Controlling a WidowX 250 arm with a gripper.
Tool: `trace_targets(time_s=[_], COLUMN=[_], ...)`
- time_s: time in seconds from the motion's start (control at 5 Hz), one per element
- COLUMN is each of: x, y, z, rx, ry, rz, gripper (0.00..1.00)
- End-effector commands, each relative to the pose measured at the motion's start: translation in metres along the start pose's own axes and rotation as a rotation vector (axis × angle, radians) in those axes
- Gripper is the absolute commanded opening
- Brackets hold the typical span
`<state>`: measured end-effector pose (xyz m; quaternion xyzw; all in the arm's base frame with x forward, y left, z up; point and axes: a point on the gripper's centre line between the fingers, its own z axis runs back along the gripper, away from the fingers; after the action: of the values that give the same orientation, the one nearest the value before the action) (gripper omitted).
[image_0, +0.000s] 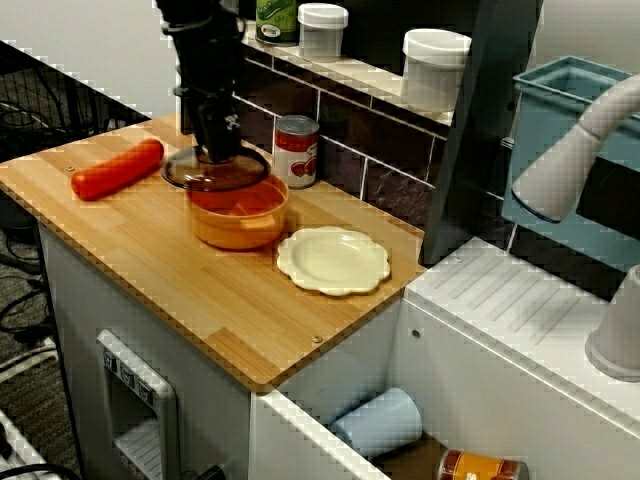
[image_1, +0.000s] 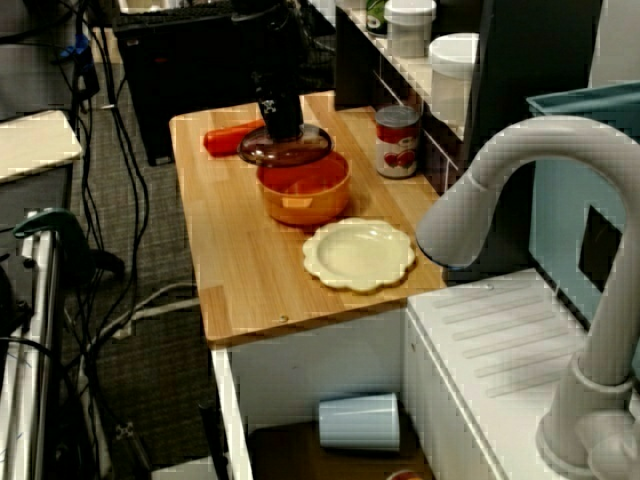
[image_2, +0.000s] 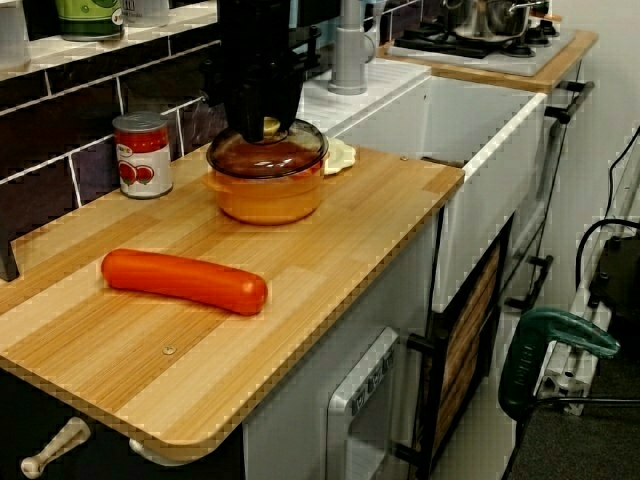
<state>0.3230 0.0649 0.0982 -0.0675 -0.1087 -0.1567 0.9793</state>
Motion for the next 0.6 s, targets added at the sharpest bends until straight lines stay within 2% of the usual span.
trace_targets(time_s=[0.0, 0.2, 0.4], x=[-0.023, -0.035, -0.050], y=[0.025, 0.027, 0.029], z=[0.038, 0.031, 0.028], rx=[0.082, 0.068, 0.047], ry=[-0.105, -0.082, -0.086], rz=[0.036, 0.039, 0.041], gripper=[0.00, 0.00, 0.00])
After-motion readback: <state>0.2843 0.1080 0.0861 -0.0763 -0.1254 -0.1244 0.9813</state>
